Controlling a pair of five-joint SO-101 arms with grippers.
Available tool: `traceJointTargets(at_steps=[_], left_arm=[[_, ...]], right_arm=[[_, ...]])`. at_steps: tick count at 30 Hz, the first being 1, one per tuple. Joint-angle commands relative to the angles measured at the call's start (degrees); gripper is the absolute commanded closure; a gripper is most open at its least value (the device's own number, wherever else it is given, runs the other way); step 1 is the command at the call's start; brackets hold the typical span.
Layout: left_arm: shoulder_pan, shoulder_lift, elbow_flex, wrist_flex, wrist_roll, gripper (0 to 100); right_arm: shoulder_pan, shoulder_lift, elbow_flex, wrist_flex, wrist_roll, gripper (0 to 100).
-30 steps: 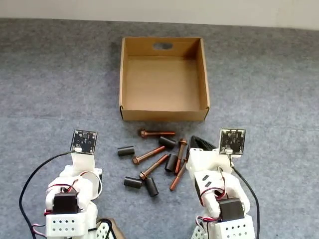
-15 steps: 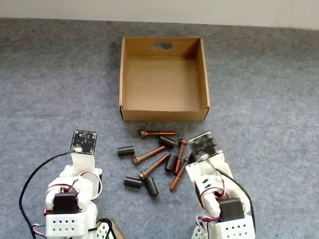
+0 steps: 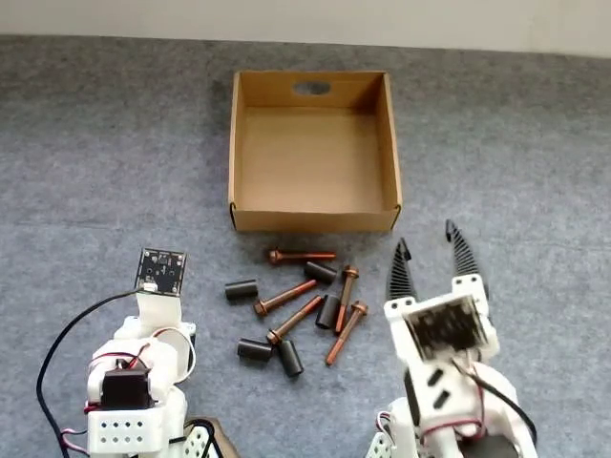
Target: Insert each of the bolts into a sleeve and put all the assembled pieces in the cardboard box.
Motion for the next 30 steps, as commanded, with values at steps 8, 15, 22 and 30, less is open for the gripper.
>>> traceJointTargets(at_steps=[8, 15, 22, 30], left_arm=[[-0.5, -0.4, 1.0, 0.3, 0.0, 99], [-0.5, -0.4, 1.0, 0.3, 0.0, 99], [-0.5, -0.4, 1.0, 0.3, 0.0, 99], [-0.5, -0.4, 1.0, 0.3, 0.0, 99]], right_arm=[[0.0, 30.3, -26.1, 9.5, -13.4, 79.7], [-0.4, 51.9, -21.5, 9.6, -19.3, 80.0], [-11.7, 64.5, -11.3, 2.9, -19.3, 80.0], [-19.4, 74.9, -9.7, -5.7, -23.9, 80.0]])
